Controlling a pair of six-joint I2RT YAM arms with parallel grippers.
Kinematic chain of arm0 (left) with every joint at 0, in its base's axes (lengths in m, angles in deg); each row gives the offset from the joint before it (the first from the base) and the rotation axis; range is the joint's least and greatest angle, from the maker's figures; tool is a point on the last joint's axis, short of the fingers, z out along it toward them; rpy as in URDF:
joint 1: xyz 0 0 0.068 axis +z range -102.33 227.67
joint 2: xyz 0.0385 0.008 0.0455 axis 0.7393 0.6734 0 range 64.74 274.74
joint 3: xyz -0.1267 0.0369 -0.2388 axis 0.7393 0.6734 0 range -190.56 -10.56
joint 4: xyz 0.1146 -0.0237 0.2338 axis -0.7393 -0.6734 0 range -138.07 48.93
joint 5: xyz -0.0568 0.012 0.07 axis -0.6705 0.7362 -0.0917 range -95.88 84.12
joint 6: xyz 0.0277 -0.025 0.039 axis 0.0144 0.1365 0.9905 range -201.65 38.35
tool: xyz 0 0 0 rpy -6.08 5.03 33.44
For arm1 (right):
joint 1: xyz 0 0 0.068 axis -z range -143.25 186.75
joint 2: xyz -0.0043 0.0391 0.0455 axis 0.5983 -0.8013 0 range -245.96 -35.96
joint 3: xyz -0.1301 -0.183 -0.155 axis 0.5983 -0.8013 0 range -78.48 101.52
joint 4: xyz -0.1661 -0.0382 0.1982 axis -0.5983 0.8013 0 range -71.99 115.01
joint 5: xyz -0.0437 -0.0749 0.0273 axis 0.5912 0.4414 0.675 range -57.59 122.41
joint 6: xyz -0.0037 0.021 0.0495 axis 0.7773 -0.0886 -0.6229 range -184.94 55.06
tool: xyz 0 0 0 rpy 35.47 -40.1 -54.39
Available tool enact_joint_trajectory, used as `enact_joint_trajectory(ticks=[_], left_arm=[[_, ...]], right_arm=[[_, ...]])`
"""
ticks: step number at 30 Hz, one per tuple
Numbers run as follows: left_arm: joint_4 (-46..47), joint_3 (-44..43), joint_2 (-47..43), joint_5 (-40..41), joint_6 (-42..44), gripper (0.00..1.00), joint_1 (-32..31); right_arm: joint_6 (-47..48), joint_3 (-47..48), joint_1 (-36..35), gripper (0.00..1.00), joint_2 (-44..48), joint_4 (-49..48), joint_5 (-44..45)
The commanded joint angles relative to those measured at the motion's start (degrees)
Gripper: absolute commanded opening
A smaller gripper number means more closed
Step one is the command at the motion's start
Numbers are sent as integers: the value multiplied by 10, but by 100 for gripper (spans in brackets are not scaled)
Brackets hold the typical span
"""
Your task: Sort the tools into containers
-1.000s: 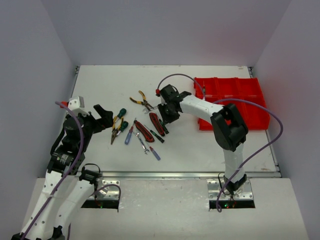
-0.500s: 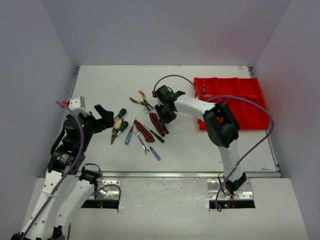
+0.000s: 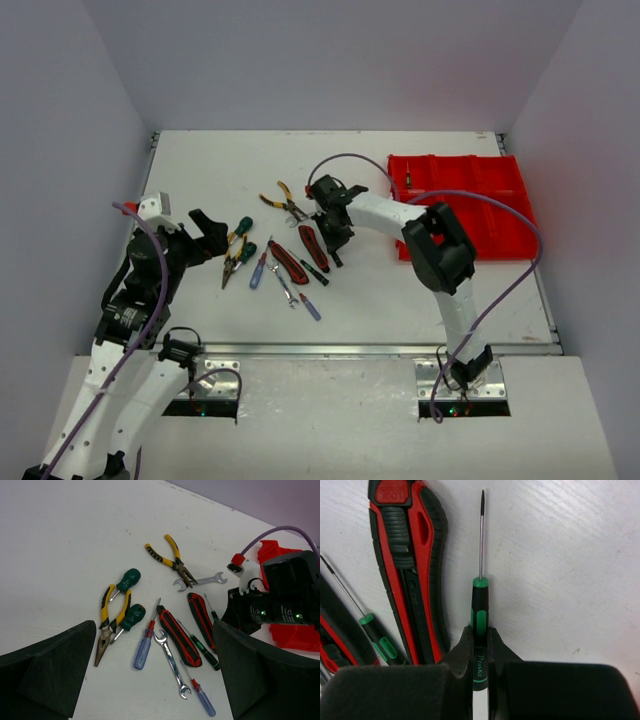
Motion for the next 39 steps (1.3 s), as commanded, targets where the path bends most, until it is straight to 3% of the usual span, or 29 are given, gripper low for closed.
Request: enact_joint_trajectory(ticks=[1,4,8,15,22,29,32,38,39], left_arm=[[29,-6,-4,2,7,100,-7],[31,-5,-11,1,7,100,-7],[30,-6,-3,-3,9,100,-7],[30,-6,-7,2,8,100,-7],[29,-6,-5,2,7,100,-8],[29,-6,-4,2,8,100,-10],[29,-5,-3,2,8,100,-10],[29,-6,-4,2,8,100,-11],[29,-6,-4,2,8,100,-11]], right_arm=[[0,-23,0,0,68,-5,47],[1,-9,41,0,145,-5,50],[-25,39,152,0,176,-4,41],[-112,211,271,0,65,1,69],[-122,264,293,0,-7,-2,115],[-133,173,293,1,18,-49,82],[-127,160,293,11,33,-50,81],[-111,143,292,50,80,-45,74],[-108,142,290,52,88,-41,56]])
